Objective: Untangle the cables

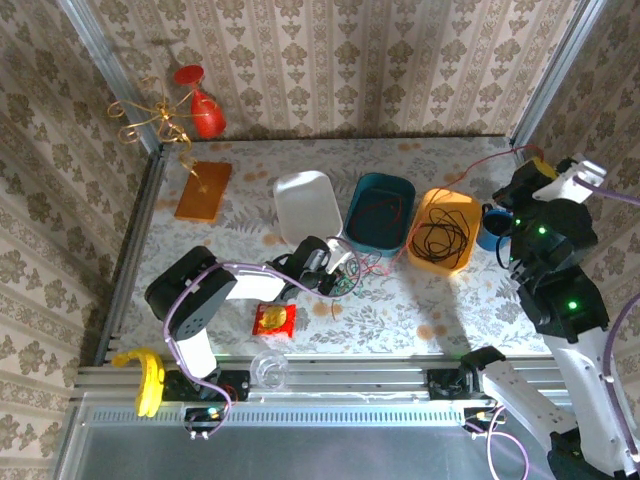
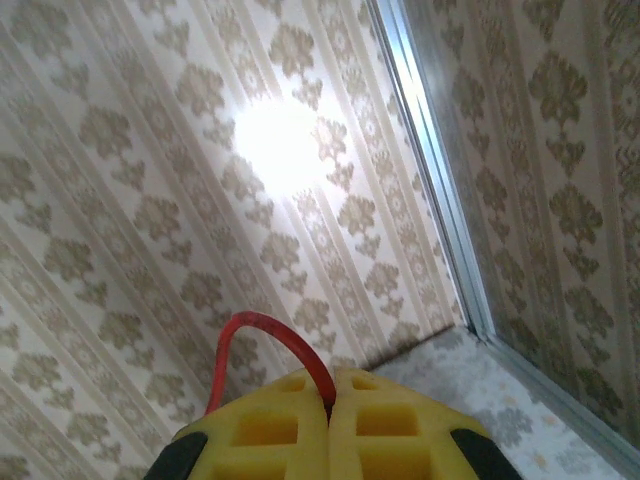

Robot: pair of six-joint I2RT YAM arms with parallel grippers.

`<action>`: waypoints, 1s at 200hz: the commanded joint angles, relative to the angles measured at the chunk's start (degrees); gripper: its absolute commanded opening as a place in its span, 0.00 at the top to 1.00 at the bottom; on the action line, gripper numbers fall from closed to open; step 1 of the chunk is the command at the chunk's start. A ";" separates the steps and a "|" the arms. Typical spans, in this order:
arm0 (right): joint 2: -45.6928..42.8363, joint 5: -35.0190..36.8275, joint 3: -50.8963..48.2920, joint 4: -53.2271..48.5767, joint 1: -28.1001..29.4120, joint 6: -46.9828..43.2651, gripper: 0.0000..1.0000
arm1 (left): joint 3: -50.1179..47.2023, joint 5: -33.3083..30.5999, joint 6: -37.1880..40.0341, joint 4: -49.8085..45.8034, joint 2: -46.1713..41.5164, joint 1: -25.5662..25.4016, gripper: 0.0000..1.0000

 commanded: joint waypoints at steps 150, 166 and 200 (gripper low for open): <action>13.99 -13.72 15.29 11.17 -0.42 -10.70 1.00 | -1.49 -0.81 0.10 -3.53 1.66 0.19 0.80; 17.86 -16.79 17.42 11.89 -0.56 -9.55 1.00 | -1.88 -1.25 -0.01 -3.17 1.32 0.10 0.80; 27.62 -23.65 21.23 12.81 -0.57 -5.81 1.00 | -1.98 -1.52 -0.12 -3.13 1.22 0.10 0.80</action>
